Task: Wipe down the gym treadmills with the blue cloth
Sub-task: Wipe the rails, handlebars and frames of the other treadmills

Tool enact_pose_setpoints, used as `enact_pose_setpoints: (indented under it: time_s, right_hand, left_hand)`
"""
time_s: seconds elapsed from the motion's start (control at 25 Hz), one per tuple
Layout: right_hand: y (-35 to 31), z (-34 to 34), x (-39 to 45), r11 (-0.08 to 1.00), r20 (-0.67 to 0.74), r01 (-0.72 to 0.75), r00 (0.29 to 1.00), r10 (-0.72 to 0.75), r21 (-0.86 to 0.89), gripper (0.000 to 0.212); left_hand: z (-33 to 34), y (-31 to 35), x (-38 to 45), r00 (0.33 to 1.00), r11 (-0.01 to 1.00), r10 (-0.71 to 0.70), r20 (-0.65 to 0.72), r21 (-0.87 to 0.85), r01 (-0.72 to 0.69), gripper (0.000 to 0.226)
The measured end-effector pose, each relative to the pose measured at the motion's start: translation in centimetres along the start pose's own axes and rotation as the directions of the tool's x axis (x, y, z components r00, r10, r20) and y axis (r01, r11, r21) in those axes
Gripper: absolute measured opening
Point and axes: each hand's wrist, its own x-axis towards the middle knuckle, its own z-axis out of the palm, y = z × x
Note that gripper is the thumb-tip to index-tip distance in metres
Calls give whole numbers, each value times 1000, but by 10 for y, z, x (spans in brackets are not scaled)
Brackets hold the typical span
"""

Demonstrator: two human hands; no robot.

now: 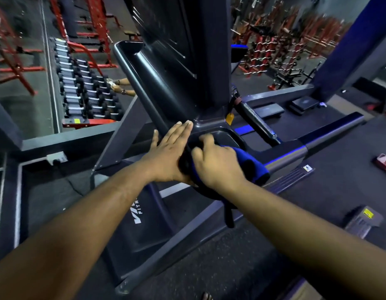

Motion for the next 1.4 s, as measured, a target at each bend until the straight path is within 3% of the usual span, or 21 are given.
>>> enact_pose_setpoints:
  time_s: [0.04,0.08,0.16,0.2,0.28,0.36,0.48,0.6,0.68,0.84,1.0,1.16,1.28,1.4]
  right_hand:
    - [-11,4,7,984,33,-131,991,128,124,36]
    - [-16,4,11,967,55,-159,987,151,199,33]
    - [5,-2,5,986,55,74,995,-82,147,38]
    - [22,-9,-1,968,89,240,965,-246,79,44]
    - [69,-28,-5,862,207,506,841,-500,24,52]
    - [109,-45,3,796,243,605,777,-580,-35,54]
    - [123,-47,22,857,198,502,857,-475,-115,54]
    - [77,-23,36,953,175,230,965,-197,-196,53]
    - [54,-15,33,949,211,198,966,-148,-243,56]
    - [81,-34,23,907,304,352,912,-277,-232,54]
    - [58,-23,32,936,253,198,959,-124,-291,65]
    - [62,-26,21,918,310,353,906,-288,-178,66]
    - [86,-40,30,969,181,175,973,-143,-177,65]
    - [52,-18,27,990,81,3,997,8,-141,64]
  left_hand:
    - [1,1,1,1000,1000,-12,-2,-8,12,158]
    - [2,2,1,1000,1000,-25,-10,-12,25,160]
    - [4,5,-1,999,999,-39,-17,-1,39,162]
    - [4,5,-2,999,999,-42,-19,9,42,161]
    - [4,5,-3,999,999,-47,-19,18,48,159]
    - [4,4,-2,999,999,-47,-21,17,47,157]
    - [6,1,-1,999,999,-37,-30,5,37,157]
    - [3,3,-2,999,1000,-29,-15,-4,29,155]
    - [2,4,-4,1000,999,-31,-4,8,31,155]
    - [0,10,-6,998,998,-59,14,30,59,156]
    - [-1,10,-6,998,998,-66,5,13,66,156]
    - [0,10,-7,999,998,-55,0,13,55,156]
    - [1,9,-5,999,999,-48,-1,5,48,157]
    - [1,9,-5,999,999,-52,-14,0,52,159]
